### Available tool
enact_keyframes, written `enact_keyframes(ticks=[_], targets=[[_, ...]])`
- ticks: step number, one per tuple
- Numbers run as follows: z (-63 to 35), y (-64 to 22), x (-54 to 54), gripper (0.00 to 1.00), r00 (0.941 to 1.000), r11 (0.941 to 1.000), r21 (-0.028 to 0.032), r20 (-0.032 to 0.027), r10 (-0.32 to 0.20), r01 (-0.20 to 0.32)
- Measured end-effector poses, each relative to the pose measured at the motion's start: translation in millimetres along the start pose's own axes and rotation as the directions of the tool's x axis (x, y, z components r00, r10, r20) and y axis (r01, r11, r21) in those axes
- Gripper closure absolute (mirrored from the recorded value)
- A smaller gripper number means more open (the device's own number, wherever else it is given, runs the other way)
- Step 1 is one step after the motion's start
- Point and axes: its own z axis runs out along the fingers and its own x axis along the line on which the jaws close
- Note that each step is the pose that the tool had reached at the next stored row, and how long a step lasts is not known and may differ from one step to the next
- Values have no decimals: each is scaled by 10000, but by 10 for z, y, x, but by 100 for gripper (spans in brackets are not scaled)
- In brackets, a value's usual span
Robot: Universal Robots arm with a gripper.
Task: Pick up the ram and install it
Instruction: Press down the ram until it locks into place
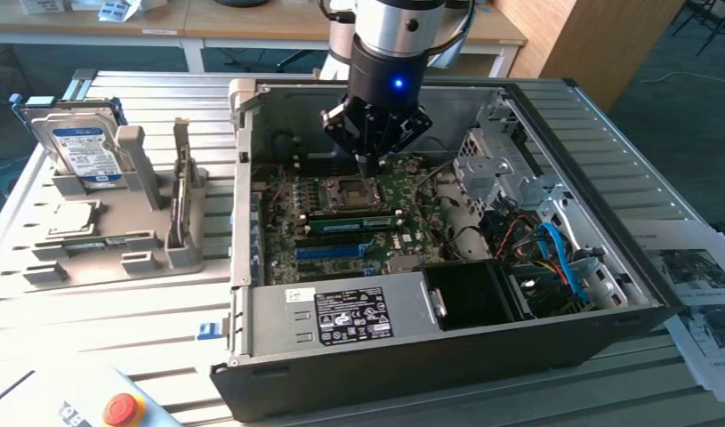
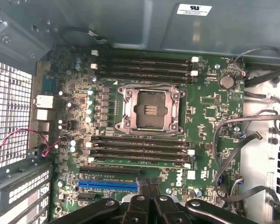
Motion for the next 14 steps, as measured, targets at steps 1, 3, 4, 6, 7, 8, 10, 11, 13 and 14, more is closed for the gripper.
enact_keyframes(ticks=[1,3,4,6,7,8,10,11,13,14], targets=[[0,0,-1,90,10000,10000,-1,-5,1,-1],[0,-1,-7,90,10000,10000,-2,-33,-1,1],[0,-1,-7,90,10000,10000,-3,-35,0,0],[0,-1,-7,90,10000,10000,-1,-36,1,-1],[0,-1,-7,90,10000,10000,-3,-35,10,-10],[1,-1,-7,90,10000,10000,-2,-34,60,-60],[1,-1,-7,90,9998,9998,-3,-28,194,-194],[1,-1,-7,90,9997,9997,-3,-26,251,-251],[2,-1,-7,90,9996,9996,-4,-24,290,-290],[2,-1,-7,90,9996,9996,-4,-24,291,-291]])
